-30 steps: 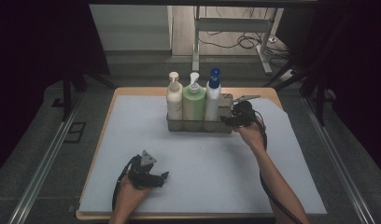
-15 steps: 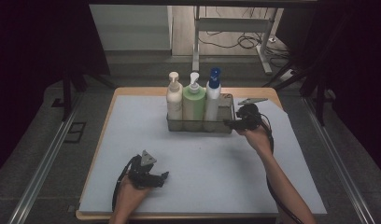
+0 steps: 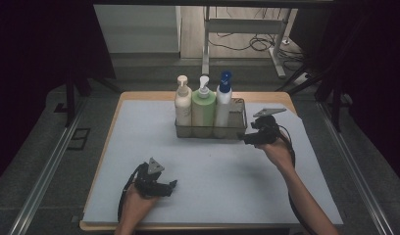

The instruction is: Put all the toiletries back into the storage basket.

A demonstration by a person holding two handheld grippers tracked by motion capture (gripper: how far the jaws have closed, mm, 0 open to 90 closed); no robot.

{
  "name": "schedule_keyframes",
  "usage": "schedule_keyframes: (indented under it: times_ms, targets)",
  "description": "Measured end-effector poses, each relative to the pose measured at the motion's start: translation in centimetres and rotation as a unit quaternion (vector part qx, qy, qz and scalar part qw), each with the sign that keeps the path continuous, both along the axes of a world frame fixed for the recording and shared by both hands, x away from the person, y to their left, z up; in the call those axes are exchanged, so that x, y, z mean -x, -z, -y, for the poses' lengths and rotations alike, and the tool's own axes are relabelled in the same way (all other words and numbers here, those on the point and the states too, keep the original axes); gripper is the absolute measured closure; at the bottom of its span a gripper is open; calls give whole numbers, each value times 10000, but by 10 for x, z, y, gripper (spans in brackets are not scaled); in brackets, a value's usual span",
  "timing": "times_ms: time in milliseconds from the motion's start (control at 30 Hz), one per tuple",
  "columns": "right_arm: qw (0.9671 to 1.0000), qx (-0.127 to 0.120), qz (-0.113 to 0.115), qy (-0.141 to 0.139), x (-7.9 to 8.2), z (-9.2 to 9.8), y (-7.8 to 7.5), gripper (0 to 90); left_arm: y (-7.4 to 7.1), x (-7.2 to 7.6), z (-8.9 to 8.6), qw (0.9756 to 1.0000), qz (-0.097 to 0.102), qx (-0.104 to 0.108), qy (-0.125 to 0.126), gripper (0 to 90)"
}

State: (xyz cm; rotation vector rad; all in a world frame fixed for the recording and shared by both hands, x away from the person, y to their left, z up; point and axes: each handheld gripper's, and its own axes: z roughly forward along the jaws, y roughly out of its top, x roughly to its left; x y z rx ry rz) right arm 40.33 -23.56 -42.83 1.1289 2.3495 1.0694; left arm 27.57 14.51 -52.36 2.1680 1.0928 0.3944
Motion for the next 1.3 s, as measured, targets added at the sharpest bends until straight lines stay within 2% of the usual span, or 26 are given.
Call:
schedule_keyframes:
  times_ms: [233, 667, 967, 1300]
  targets:
    - [9997, 205, 49, -142, 18, 4, -1, 188, 0, 0, 0, 10000, 1, 2, -1, 122]
    - [9987, 327, 23, -379, 53, 20, 8, 129, 0, 0, 0, 10000, 7, -2, 0, 122]
    - [9986, 401, -28, -357, 78, 33, 26, 28, 0, 0, 0, 10000, 7, 2, -5, 122]
    - [9987, 443, -92, -226, 99, 44, 60, 10, 0, 0, 0, 10000, 10, 1, -2, 122]
